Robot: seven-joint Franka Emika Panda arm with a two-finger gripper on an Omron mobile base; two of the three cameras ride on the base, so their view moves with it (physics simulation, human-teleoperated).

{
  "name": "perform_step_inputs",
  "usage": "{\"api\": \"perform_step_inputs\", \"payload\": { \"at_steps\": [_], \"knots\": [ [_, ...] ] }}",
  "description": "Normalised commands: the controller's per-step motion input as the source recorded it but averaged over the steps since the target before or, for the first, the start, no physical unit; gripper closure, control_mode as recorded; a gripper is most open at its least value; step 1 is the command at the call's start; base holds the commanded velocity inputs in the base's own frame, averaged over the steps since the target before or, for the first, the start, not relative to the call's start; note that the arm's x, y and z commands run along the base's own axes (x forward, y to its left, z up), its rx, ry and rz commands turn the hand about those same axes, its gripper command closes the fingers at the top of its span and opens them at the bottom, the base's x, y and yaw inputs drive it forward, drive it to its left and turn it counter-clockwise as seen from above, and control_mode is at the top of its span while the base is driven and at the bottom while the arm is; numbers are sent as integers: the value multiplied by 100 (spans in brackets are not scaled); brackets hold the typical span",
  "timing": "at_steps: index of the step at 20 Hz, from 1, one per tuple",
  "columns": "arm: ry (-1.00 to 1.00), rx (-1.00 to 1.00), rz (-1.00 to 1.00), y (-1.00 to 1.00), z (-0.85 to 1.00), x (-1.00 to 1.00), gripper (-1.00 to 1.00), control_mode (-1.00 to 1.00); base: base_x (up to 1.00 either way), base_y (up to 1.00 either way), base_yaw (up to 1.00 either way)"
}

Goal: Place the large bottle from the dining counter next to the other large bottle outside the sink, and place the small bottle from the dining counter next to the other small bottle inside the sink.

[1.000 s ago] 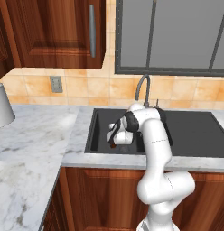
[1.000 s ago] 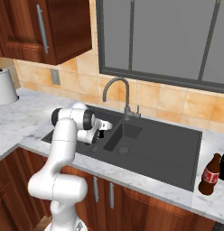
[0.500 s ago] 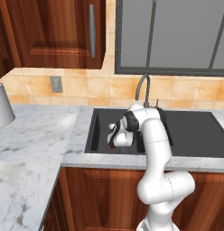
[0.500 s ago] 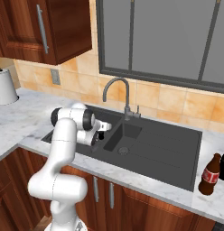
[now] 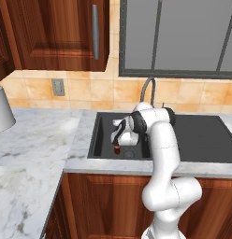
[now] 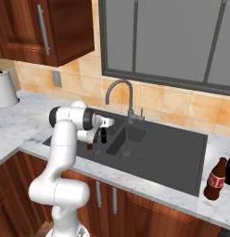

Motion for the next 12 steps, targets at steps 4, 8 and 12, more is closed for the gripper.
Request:
{"api": "perform_step_inputs", "payload": {
  "at_steps": [4, 8, 12],
  "knots": [
    [-6, 0, 0, 8, 43, -16, -100, -100, 0, 0, 0],
    [0, 0, 0, 21, 1, -55, -100, -100, 0, 0, 0],
    [-6, 0, 0, 23, 0, -95, -100, -100, 0, 0, 0]
  ]
}}
